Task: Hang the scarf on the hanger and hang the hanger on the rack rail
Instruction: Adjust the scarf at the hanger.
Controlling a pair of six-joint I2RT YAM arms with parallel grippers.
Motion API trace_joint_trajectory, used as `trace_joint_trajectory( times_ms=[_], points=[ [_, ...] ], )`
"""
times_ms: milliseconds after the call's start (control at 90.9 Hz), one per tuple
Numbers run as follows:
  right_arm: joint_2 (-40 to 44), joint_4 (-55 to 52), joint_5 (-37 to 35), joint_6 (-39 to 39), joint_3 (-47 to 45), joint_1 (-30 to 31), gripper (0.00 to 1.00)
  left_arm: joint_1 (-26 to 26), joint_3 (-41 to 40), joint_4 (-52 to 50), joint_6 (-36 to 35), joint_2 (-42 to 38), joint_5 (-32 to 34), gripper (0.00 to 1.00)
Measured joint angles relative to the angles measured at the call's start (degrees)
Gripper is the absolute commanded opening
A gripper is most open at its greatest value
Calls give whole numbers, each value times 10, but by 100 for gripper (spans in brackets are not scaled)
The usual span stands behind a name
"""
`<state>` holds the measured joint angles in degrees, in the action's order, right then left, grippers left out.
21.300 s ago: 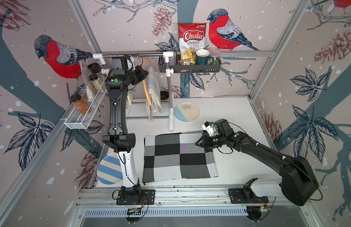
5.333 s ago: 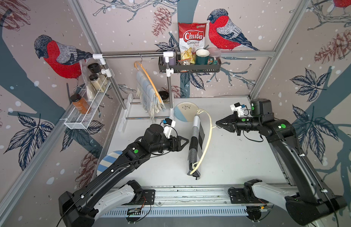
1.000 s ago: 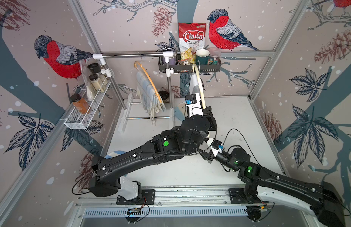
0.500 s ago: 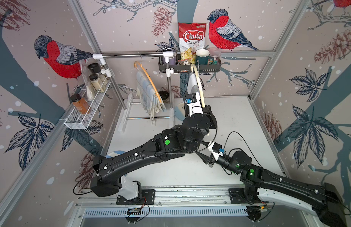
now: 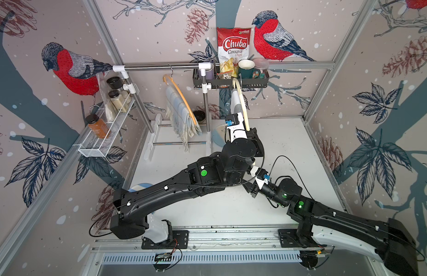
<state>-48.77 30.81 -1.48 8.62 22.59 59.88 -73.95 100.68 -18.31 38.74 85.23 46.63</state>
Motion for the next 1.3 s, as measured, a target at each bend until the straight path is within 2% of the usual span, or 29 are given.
trace_joint_trajectory(
  times_ms=[176,352,814,1012,1100,1298],
  points=[
    [16,-1,0,-2,0,0,47,0,0,0,0,0,0,0],
    [19,-1,-3,-11,-6,-5,52,1,0,0,0,0,0,0],
    [-30,8,-4,-15,10,-23,51,6,2,0,1,5,-2,0],
    [-66,39,-7,-27,13,-56,52,6,16,0,2,16,-6,0],
    [-87,52,-7,-32,20,-74,47,6,18,0,2,19,-6,0],
    [-126,80,3,-45,25,-88,19,7,18,0,4,23,-6,0]
  ],
)
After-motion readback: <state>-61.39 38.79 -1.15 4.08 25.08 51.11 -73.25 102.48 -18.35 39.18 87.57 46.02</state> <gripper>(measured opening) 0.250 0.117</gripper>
